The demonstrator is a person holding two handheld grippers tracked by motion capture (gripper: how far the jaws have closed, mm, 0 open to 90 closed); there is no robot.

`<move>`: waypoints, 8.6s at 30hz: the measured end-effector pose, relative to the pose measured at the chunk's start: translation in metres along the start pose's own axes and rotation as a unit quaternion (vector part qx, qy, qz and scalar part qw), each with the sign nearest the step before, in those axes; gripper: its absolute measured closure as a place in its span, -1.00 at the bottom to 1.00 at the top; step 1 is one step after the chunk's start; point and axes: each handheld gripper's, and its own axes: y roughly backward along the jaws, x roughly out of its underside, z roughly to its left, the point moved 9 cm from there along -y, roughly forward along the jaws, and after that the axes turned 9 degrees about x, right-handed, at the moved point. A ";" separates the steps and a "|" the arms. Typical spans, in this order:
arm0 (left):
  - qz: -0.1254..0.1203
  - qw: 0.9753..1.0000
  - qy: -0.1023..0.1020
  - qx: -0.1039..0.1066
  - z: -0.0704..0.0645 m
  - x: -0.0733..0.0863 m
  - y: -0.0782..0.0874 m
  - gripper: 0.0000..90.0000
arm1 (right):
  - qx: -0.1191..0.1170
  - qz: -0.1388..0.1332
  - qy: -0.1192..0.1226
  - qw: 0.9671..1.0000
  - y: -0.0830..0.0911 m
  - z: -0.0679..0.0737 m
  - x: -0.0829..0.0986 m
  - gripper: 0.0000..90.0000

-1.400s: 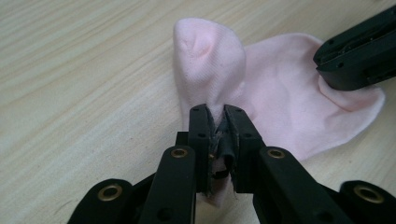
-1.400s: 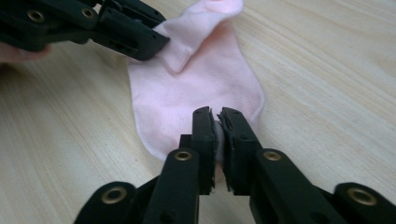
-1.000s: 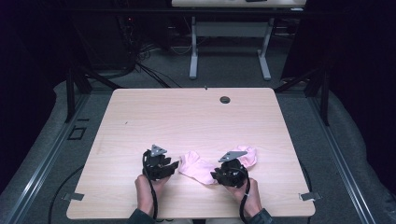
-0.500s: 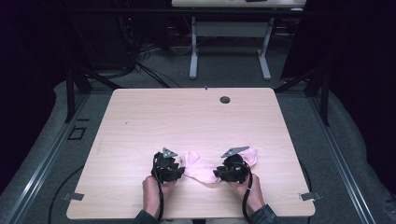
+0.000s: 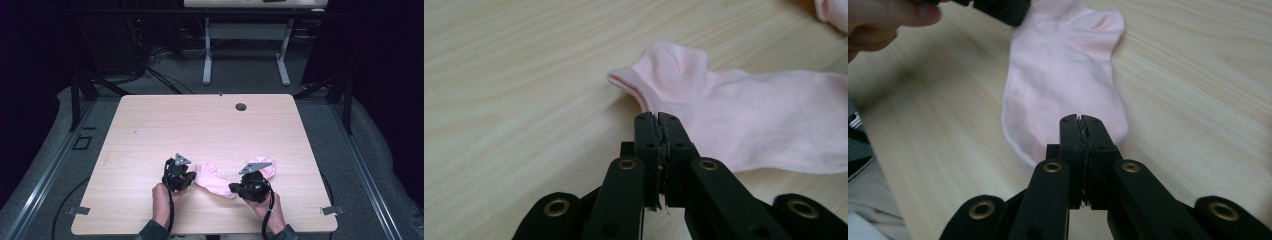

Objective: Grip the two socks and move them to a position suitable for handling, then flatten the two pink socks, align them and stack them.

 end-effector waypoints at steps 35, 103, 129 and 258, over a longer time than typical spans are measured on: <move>-0.009 0.995 -0.046 0.086 -0.064 0.018 0.020 -0.41 | 0.020 0.011 0.077 0.997 -0.023 -0.042 -0.050 -0.28; -0.035 0.998 0.010 -0.047 0.043 0.070 0.061 -0.99 | 0.126 -0.011 -0.069 0.990 0.050 -0.122 -0.008 -0.33; -0.033 0.994 0.021 -0.101 0.065 0.091 0.054 -1.00 | 0.140 0.041 -0.064 0.987 -0.014 -0.138 0.004 0.74; 0.064 0.996 0.017 0.053 0.016 -0.045 -0.015 0.02 | 0.033 0.047 0.036 0.998 -0.046 -0.080 -0.064 0.28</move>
